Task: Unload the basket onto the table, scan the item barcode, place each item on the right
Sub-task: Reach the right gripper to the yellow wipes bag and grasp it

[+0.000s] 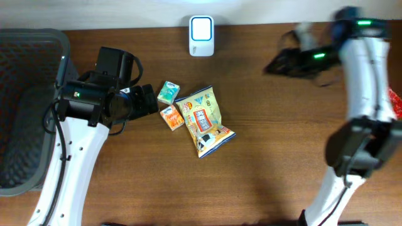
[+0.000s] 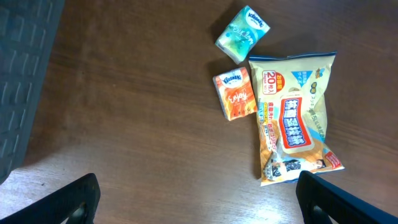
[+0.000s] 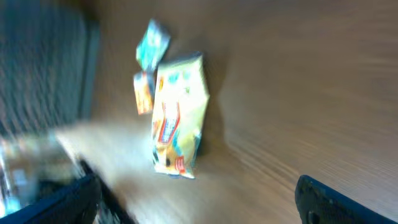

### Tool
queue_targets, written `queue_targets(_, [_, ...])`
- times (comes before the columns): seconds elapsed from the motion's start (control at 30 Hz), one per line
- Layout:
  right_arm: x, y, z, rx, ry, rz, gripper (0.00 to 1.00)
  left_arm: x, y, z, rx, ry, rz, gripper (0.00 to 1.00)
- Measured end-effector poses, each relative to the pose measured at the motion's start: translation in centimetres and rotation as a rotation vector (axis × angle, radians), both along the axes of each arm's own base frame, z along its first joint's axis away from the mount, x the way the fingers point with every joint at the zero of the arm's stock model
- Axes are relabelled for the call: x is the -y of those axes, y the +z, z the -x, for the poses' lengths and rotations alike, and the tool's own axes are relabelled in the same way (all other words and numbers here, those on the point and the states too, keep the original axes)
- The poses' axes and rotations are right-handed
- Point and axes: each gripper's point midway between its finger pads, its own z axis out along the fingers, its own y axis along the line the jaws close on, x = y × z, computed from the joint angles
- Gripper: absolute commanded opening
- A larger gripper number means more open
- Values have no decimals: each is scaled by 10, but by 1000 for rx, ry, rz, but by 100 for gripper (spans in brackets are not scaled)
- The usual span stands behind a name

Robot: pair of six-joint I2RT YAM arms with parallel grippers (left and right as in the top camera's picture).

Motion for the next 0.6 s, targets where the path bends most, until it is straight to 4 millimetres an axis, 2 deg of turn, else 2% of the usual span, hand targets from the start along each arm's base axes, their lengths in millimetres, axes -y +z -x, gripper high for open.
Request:
queue_targets(0.03, [-23,-18,5,-23,71,10,99,0,0,0,0,0,0,99])
queue_targets(0.1, [-55,-46,15,-68,164,22,99,0,0,0,0,0,0,99])
queue_targets(0.23, [-99,-93,33,-180,258,40,99,0,0,0,0,0,0,99])
queue_targets(0.3, [-114,-111,43,-243,282,50,99,0,0,0,0,0,0,99])
queue_targets(0.5, [-147,-138,63,-265,356,66,98,0,0,0,0,0,0,99])
queue_targets(0.53, [-151,-140,65,-260,365,66,94,0,0,0,0,0,0,99])
queue_targets(0.6, [-159,-147,72,-266,384,70,72,0,0,0,0,0,0,99])
